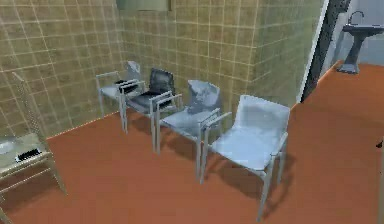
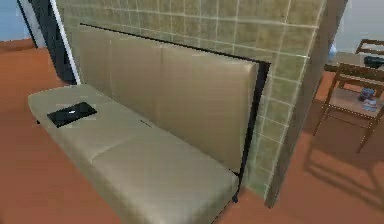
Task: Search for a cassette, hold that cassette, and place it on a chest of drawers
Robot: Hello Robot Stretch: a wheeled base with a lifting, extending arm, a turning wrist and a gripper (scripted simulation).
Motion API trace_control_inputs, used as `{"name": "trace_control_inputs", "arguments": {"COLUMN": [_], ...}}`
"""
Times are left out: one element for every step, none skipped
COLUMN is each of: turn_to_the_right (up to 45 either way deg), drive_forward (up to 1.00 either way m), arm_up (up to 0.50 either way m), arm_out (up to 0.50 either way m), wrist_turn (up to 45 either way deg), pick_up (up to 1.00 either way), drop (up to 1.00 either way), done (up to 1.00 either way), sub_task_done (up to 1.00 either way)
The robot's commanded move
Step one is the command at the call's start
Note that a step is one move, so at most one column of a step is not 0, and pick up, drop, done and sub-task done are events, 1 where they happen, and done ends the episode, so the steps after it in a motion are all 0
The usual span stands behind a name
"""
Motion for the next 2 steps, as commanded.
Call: {"name": "trace_control_inputs", "arguments": {"turn_to_the_right": [45.0, 12.0], "drive_forward": [0.00, 0.00], "arm_up": [0.00, 0.00], "arm_out": [0.00, 0.00], "wrist_turn": [0.0, 0.0], "pick_up": [0.00, 0.00], "drop": [0.00, 0.00], "done": [0.00, 0.00], "sub_task_done": [0.00, 0.00]}}
